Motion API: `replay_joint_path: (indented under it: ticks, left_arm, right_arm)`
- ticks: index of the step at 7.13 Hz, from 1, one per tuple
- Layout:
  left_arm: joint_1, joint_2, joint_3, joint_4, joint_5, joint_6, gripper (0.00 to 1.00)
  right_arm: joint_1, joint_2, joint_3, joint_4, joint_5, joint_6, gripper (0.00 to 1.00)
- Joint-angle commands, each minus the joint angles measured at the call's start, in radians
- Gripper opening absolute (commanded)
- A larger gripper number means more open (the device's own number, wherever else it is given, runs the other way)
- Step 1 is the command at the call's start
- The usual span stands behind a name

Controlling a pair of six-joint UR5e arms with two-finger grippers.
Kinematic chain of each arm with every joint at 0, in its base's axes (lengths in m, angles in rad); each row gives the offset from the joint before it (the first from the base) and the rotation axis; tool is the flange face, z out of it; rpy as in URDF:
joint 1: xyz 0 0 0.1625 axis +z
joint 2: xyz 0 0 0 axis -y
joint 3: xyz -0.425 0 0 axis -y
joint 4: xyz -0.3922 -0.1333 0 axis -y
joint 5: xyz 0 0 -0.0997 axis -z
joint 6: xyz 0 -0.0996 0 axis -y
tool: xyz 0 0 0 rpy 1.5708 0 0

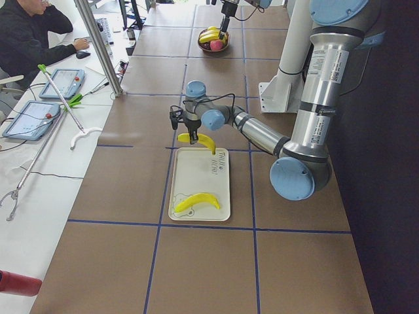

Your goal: Transfer all bananas from basket to plate

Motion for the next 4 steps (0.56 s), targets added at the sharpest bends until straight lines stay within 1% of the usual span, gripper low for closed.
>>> replay_joint_path:
  ticks: [1,2,4]
  left_arm:
    - [-0.034,0.077,0.028,-0.001,0.000,0.063,0.00]
    - [-0.034,0.077,0.064,-0.004,0.001,0.063,0.00]
    - [-0.032,0.079,0.094,0.001,0.066,0.063,0.00]
  right_arm:
    - [0.017,-0.006,-0.012,-0.002,0.006,-0.003,1.00]
    - [0.018,-0.006,-0.015,-0.002,0.006,-0.001,1.00]
    - [0.018,-0.004,-0.021,-0.002,0.006,-0.003,1.00]
